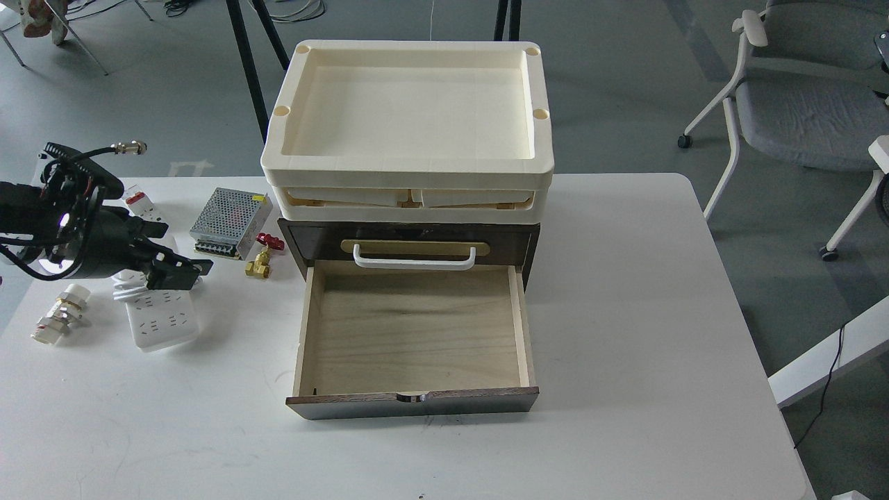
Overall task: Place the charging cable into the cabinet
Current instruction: 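Lower the left gripper and grasp the white power strip with cable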
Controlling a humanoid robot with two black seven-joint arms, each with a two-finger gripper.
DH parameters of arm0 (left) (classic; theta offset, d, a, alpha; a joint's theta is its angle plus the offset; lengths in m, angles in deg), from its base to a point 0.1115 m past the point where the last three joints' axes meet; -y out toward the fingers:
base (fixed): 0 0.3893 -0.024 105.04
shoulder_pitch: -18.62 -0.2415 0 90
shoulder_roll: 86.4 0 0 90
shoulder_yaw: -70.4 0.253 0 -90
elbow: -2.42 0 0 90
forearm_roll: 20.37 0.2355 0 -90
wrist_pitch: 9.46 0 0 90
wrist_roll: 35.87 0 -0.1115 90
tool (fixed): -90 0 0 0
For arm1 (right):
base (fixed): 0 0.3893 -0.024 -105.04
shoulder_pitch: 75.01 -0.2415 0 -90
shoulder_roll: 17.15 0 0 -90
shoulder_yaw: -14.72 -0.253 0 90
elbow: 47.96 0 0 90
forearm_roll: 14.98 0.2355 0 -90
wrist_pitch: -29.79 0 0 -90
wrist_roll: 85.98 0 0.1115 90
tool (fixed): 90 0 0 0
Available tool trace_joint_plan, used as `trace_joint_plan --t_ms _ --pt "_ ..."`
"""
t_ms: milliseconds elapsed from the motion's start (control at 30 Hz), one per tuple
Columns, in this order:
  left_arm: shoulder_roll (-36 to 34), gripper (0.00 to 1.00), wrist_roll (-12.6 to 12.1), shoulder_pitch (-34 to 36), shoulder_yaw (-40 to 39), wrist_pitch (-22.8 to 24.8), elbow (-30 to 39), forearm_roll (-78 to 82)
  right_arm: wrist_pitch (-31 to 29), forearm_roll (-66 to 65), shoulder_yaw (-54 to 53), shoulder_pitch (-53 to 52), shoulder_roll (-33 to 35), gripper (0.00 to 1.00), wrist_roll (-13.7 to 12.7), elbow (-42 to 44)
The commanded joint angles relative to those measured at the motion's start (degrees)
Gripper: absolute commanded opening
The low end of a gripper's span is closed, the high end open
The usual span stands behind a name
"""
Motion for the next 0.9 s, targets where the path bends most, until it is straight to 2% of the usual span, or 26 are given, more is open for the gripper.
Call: trace_joint_plan --t_ms 0,200,433,600,733,867 --pt "3.02 0.97 0.01 1.09 4.56 0.01 -4.97 0.0 0.0 0.13 -0.04 0.07 0.56 1.0 0.01 0.08" --pt "8.39 0.96 0.01 1.44 7.81 -5.66 -16.75 0.0 0.0 0.13 -0.04 0.07 0.56 1.0 0.01 -0.01" --pt "9.8 0.96 0.01 2.58 12.55 -10.67 -22.29 0.0 0.0 0.22 -0.13 0.51 0.56 1.0 0.01 -0.27" --pt "13.31 0.95 0.01 2.67 16.33 -14.45 -28.96 0.0 0.0 0.22 -0.13 0.51 0.56 1.0 0.01 -0.27" --pt "15.33 0.87 0.01 2.67 17.92 -19.02 -33.8 0.0 0.0 0.22 -0.13 0.6 0.56 1.0 0.01 -0.19" --pt "15.86 0.69 0.01 3.81 20.9 -20.61 -36.36 0.0 0.0 0.22 -0.13 0.69 0.56 1.0 0.01 -0.27"
